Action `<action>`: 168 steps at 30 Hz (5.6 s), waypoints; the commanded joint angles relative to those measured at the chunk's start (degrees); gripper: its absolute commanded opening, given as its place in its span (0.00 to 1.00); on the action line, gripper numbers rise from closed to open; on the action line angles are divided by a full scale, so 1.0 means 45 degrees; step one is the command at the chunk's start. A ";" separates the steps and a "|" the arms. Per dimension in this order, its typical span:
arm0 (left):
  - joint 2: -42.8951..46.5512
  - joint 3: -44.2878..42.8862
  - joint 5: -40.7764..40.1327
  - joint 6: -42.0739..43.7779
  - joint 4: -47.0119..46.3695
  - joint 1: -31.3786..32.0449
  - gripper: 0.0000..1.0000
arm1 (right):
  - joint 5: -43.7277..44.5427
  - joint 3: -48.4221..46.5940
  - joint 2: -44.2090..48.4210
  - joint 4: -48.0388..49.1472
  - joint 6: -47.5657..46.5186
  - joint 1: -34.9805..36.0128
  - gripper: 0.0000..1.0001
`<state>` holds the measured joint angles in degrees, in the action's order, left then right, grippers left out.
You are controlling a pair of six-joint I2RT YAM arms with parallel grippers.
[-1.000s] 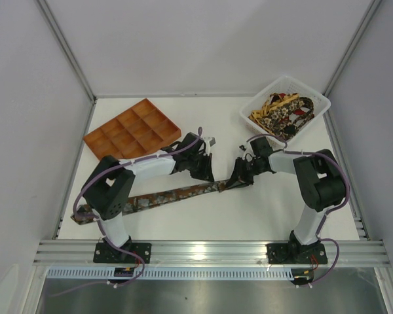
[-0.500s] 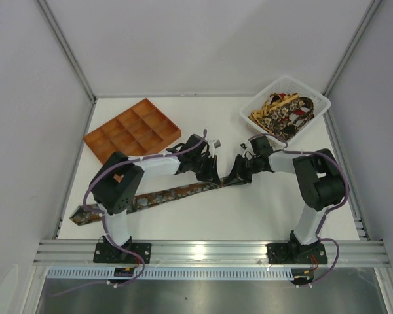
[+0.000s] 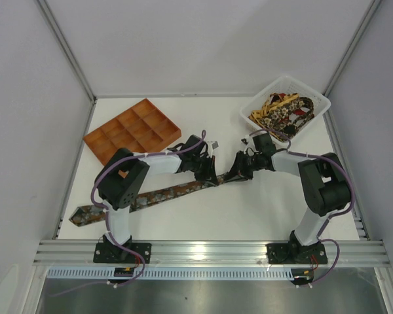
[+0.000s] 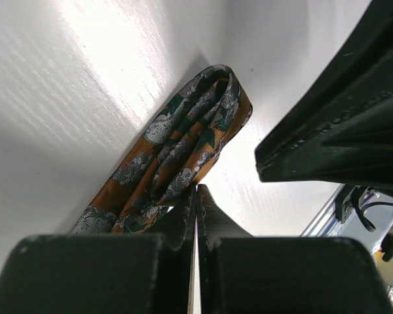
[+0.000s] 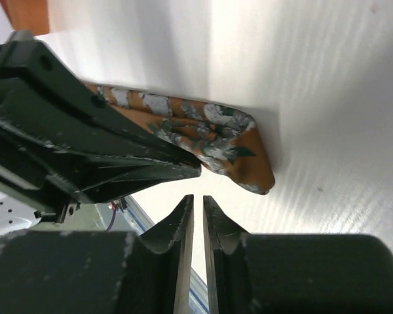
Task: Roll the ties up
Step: Roll the tie
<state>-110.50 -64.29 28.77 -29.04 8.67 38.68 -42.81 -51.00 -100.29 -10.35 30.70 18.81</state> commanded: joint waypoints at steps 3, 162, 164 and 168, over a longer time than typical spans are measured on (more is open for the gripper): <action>-0.0191 -0.0478 0.0187 0.0066 -0.0110 -0.0216 0.00 | -0.1131 -0.0521 -0.0133 0.1495 -0.0143 -0.0078 0.14; -0.0172 -0.0498 0.2022 -0.0538 -0.1005 -0.1349 0.06 | -0.0878 -0.0190 -0.2010 0.0503 -0.2623 -0.0664 0.00; 0.0042 -0.0439 0.2160 -0.0637 -0.1125 -0.1329 0.06 | -0.0878 -0.0170 -0.2049 0.0580 -0.2603 -0.0645 0.00; 0.0297 -0.0342 0.2179 -0.0754 -0.1301 -0.1310 0.07 | -0.0897 -0.0150 -0.2108 0.0678 -0.2544 -0.0664 0.00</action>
<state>-113.12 -66.02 36.69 -30.72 5.39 32.82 -50.63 -53.08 -110.32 -5.91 20.93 15.90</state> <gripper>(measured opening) 0.061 0.155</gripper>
